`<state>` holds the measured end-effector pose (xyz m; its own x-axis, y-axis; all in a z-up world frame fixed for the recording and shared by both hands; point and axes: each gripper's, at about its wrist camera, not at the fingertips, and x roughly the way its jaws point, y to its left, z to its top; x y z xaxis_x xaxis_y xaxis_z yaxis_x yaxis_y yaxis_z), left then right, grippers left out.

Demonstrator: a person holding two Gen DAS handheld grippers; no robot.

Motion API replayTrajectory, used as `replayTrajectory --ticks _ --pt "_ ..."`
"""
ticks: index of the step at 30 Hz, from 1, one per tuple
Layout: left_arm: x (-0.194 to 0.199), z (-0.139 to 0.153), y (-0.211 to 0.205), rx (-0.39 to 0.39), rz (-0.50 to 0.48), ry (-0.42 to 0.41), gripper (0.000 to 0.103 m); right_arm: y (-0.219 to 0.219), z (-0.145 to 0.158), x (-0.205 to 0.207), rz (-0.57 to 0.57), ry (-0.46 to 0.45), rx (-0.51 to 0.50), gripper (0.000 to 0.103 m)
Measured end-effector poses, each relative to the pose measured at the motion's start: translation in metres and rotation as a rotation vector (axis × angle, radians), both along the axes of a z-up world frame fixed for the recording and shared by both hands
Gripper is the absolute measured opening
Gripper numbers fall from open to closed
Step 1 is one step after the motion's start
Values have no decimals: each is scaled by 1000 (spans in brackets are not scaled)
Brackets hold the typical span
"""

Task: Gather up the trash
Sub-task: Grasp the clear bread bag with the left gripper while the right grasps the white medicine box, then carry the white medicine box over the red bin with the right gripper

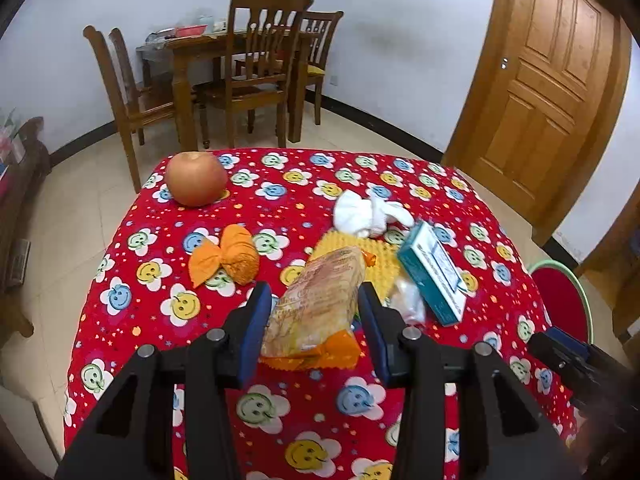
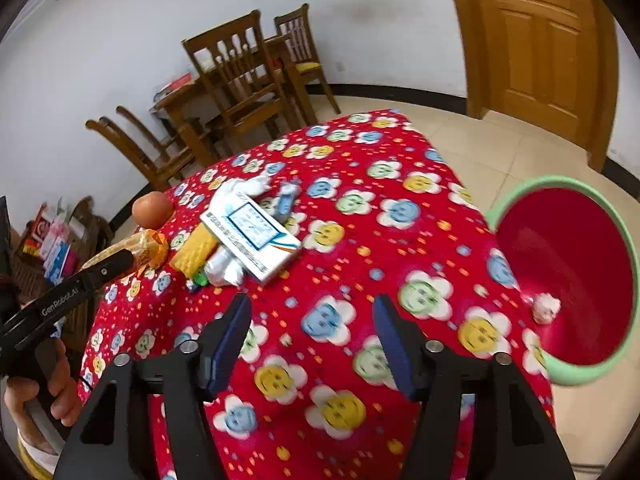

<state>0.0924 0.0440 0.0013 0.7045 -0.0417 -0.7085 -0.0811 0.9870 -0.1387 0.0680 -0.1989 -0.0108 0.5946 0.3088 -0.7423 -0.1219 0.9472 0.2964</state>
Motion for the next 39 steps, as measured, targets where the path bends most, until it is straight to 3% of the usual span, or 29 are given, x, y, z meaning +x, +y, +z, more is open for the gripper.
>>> replayTrajectory --ticks 6,15,22,29,31,32,39 --pt "8 -5 11 -22 26 0 45 22 -7 29 71 15 -5 76" --pt "21 -18 14 -45 38 27 45 47 -20 63 150 22 -36 82" --pt "27 -25 14 -55 31 45 45 64 -34 81 201 2 -151 84" --pt "29 -30 15 -70 32 56 45 59 -50 98 206 95 -55 84" --pt "29 -30 16 -69 31 55 45 57 -50 97 200 92 -44 80" --pt "29 -30 16 -70 32 56 45 56 -49 96 198 87 -39 67" --pt "24 -26 14 -76 23 44 45 54 -43 82 190 71 -18 67"
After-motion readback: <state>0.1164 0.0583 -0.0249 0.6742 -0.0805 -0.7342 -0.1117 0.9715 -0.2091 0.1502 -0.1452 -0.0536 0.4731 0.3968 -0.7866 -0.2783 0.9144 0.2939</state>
